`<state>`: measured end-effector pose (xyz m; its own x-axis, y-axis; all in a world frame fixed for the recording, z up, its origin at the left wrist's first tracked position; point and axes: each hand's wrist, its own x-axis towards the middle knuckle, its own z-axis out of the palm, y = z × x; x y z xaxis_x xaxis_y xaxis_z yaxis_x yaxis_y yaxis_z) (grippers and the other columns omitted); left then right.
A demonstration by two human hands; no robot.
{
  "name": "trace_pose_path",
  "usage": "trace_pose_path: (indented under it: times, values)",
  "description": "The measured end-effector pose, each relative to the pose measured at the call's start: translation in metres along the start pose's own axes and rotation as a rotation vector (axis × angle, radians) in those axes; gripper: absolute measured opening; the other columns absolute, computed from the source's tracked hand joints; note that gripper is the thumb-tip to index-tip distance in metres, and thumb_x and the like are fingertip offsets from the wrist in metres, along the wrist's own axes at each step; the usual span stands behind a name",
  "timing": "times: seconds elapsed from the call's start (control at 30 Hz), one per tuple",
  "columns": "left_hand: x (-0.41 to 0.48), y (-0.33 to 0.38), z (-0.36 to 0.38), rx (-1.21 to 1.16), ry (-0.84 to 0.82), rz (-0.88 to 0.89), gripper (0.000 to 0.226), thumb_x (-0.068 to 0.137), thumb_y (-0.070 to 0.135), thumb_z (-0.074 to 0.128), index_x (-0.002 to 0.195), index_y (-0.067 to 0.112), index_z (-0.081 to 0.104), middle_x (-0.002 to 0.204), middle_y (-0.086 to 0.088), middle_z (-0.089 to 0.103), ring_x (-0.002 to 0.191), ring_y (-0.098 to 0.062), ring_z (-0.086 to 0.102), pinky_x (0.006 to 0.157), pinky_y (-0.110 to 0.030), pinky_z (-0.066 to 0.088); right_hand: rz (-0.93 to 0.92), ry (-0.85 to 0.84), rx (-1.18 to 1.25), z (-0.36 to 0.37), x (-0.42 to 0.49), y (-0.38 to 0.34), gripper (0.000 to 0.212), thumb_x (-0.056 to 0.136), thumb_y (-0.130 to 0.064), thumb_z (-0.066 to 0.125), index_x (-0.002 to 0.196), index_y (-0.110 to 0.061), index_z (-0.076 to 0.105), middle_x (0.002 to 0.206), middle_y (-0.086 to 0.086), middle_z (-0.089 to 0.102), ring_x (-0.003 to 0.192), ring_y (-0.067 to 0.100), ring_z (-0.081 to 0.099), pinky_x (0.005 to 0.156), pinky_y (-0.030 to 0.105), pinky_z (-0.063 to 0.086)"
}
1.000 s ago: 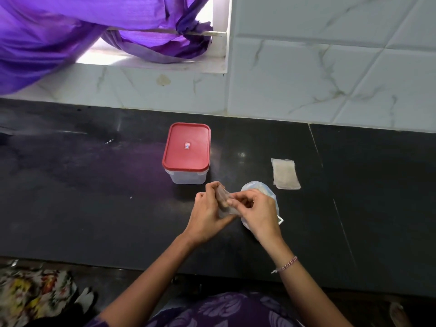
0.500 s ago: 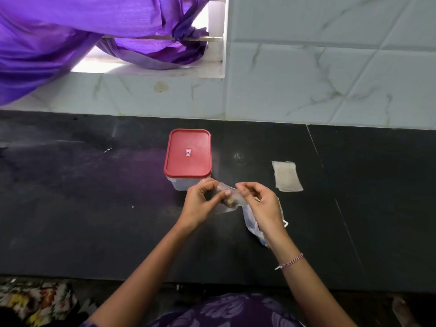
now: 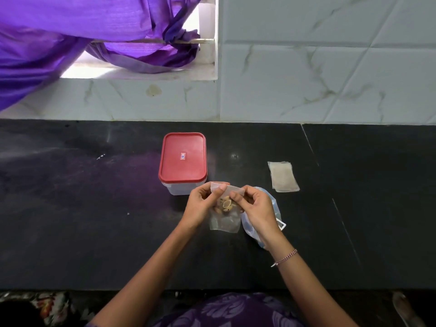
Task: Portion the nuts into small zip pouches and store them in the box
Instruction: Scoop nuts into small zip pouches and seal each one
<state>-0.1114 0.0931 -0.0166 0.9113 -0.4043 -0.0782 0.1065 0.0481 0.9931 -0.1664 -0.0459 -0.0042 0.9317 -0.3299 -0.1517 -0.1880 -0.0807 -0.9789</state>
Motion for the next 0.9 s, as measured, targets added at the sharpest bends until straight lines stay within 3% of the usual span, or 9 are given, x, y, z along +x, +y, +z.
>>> trace_pose_path:
  times: [0.13,0.27,0.37,0.5,0.63,0.77,0.9]
  values:
    - [0.006,0.000,-0.002,-0.032,0.001,-0.034,0.051,0.078,0.043,0.075,0.083,-0.008,0.067,0.077,-0.019,0.062,0.071,-0.025,0.058,0.065,-0.030,0.049,-0.001,0.011,0.023,-0.004,0.001,0.000,0.009,0.082,-0.024,0.071,0.080,-0.019,0.063,0.078,-0.002,0.069,0.078,0.011,0.067,0.069,0.023,0.054]
    - [0.011,0.002,0.002,0.044,0.002,-0.014,0.021,0.080,0.021,0.074,0.083,0.001,0.072,0.073,-0.006,0.070,0.067,-0.012,0.064,0.061,-0.020,0.051,0.034,0.031,0.040,-0.005,0.000,0.002,0.009,0.084,-0.025,0.069,0.085,-0.021,0.061,0.084,-0.001,0.070,0.081,0.009,0.066,0.072,0.019,0.054]
    - [0.016,0.000,0.004,0.093,0.062,0.036,0.007,0.084,0.007,0.071,0.077,0.003,0.070,0.065,0.006,0.069,0.063,-0.004,0.063,0.061,-0.016,0.050,0.114,0.061,0.144,-0.003,0.000,0.006,0.014,0.091,-0.030,0.058,0.085,-0.018,0.060,0.073,-0.006,0.063,0.067,0.004,0.057,0.060,0.012,0.047]
    - [0.021,0.004,0.006,0.015,0.137,0.057,0.013,0.081,0.015,0.072,0.069,0.009,0.068,0.061,0.004,0.066,0.058,-0.009,0.060,0.056,-0.022,0.050,0.174,-0.052,0.158,-0.004,-0.005,0.023,0.032,0.079,-0.043,0.062,0.097,-0.017,0.062,0.095,-0.002,0.066,0.090,0.011,0.062,0.071,0.019,0.049]
    - [0.025,0.006,0.003,-0.037,0.175,0.063,0.022,0.073,0.030,0.072,0.073,0.008,0.070,0.066,-0.004,0.067,0.063,-0.016,0.061,0.060,-0.029,0.051,0.220,-0.025,0.211,-0.003,-0.008,0.032,0.016,0.091,-0.027,0.058,0.086,-0.013,0.066,0.080,-0.002,0.067,0.079,0.011,0.062,0.070,0.023,0.050]
    - [0.026,0.004,0.003,-0.081,0.213,0.040,0.013,0.082,0.013,0.071,0.070,0.010,0.069,0.063,-0.002,0.065,0.058,-0.011,0.060,0.058,-0.024,0.051,0.197,0.019,0.347,-0.006,-0.005,0.029,0.020,0.094,-0.023,0.053,0.090,-0.008,0.065,0.079,0.003,0.065,0.073,0.012,0.060,0.061,0.022,0.051]
    - [0.026,0.002,0.004,-0.098,0.215,0.045,0.012,0.085,0.008,0.068,0.072,0.008,0.068,0.061,0.002,0.065,0.058,-0.007,0.060,0.057,-0.020,0.050,0.150,-0.038,0.190,-0.002,-0.006,0.027,0.012,0.091,-0.024,0.059,0.096,-0.015,0.065,0.089,0.001,0.066,0.081,0.011,0.061,0.066,0.022,0.053]
